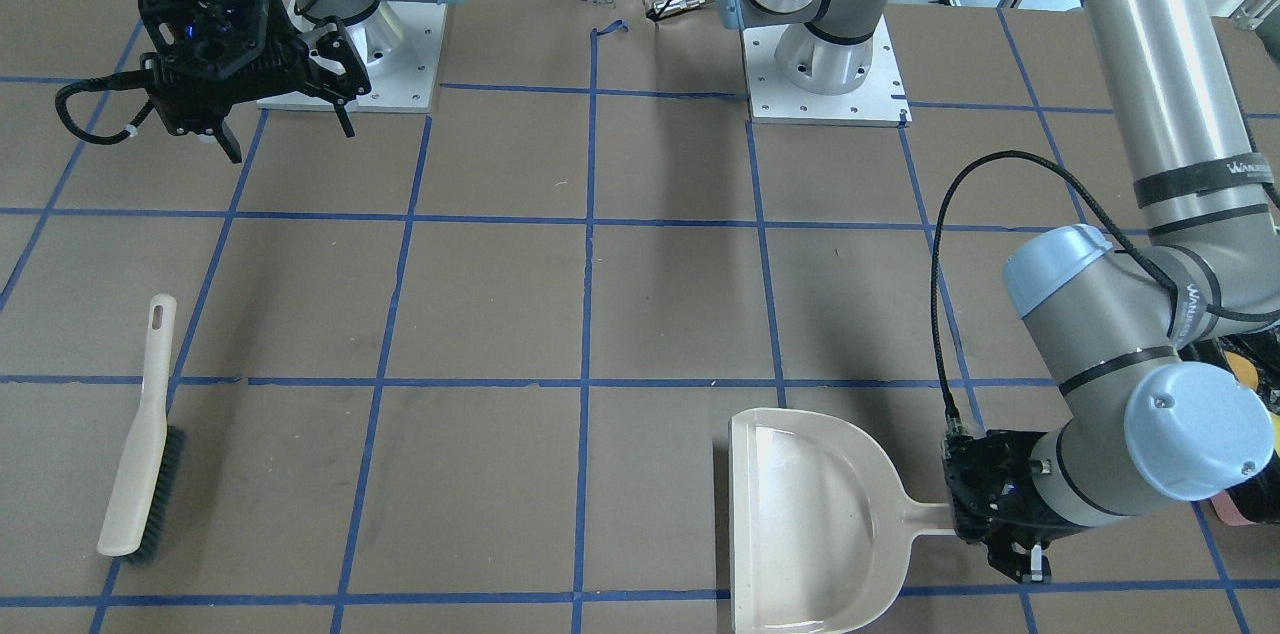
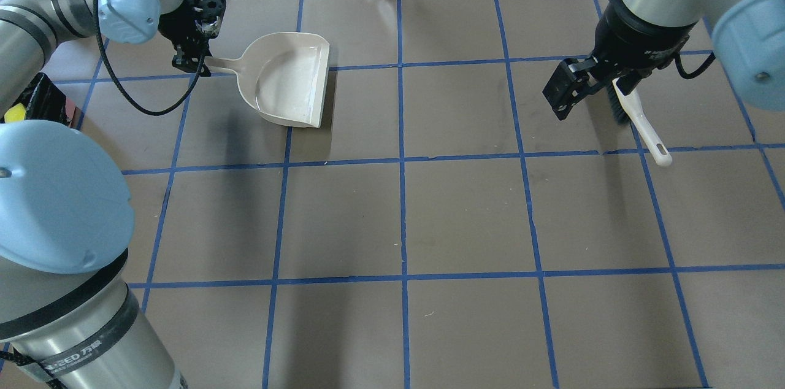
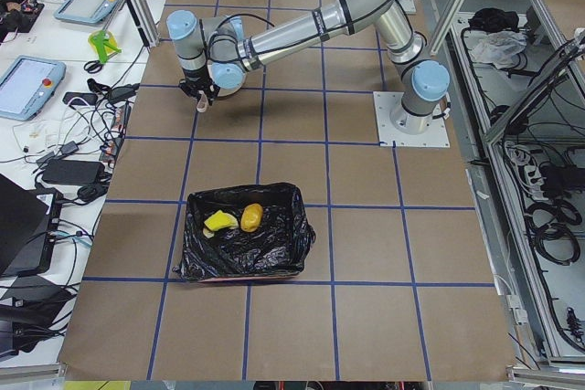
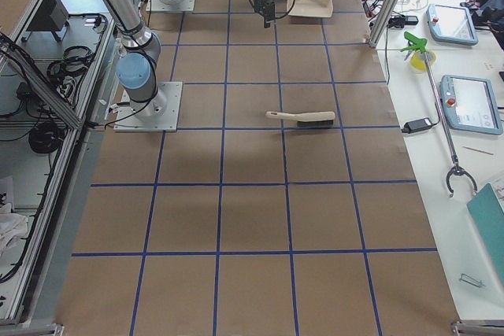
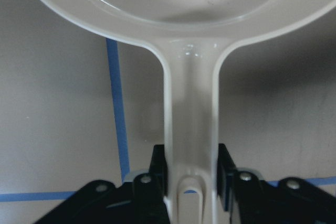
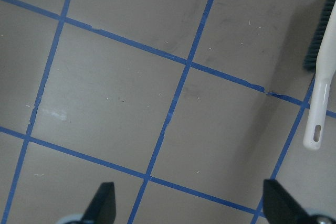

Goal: Sweep and dump trash into bin
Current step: 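Carry the empty dustpan back and lower it onto the table with the left gripper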

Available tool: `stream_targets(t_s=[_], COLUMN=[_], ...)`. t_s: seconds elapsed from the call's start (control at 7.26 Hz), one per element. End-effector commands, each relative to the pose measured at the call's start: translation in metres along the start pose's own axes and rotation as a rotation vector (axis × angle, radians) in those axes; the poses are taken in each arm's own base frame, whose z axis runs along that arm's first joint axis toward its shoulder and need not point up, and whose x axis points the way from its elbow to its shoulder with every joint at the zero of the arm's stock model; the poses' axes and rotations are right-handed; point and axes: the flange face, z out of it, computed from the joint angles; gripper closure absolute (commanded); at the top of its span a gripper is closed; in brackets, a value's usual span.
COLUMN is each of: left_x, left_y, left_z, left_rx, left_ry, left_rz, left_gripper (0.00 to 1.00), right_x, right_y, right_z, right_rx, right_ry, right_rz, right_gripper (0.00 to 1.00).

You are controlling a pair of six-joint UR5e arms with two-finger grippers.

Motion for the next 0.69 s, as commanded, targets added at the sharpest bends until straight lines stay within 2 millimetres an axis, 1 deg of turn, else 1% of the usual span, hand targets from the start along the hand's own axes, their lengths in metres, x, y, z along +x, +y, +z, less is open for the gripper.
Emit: stream_targets(t_s=[0.0, 0.14, 0.28, 0.41, 0.55], left_x=[0.002, 0.011, 0.012, 0.01, 0.012], left_y=[-0.005, -0.008, -0.005, -0.005, -0.007], left_z=[0.012, 0.023, 0.027, 0.026, 0.022], left_rx=[0.009, 0.013, 0.011, 0.014, 0.015], left_ry=[0.013, 0.039, 0.03, 0.025, 0.023], left_rz=[0.002, -0.001, -0.005, -0.017, -0.031], left_gripper=[1.0, 1.0, 0.98, 0.5, 0.23], right_x=[0.0, 0.0, 0.001, 0.001, 0.001], right_y=[0.0, 0.0, -0.001, -0.002, -0.003], right_z=[-0.001, -0.001, 0.001, 0.003, 0.003], right_rx=[0.0, 0.002, -0.002, -0.005, 0.001], right_ry=[0.003, 0.003, 0.002, 0.001, 0.001], right_rz=[0.003, 0.003, 0.003, 0.004, 0.004], right_gripper=[0.0, 0.0, 0.0, 0.0, 0.0])
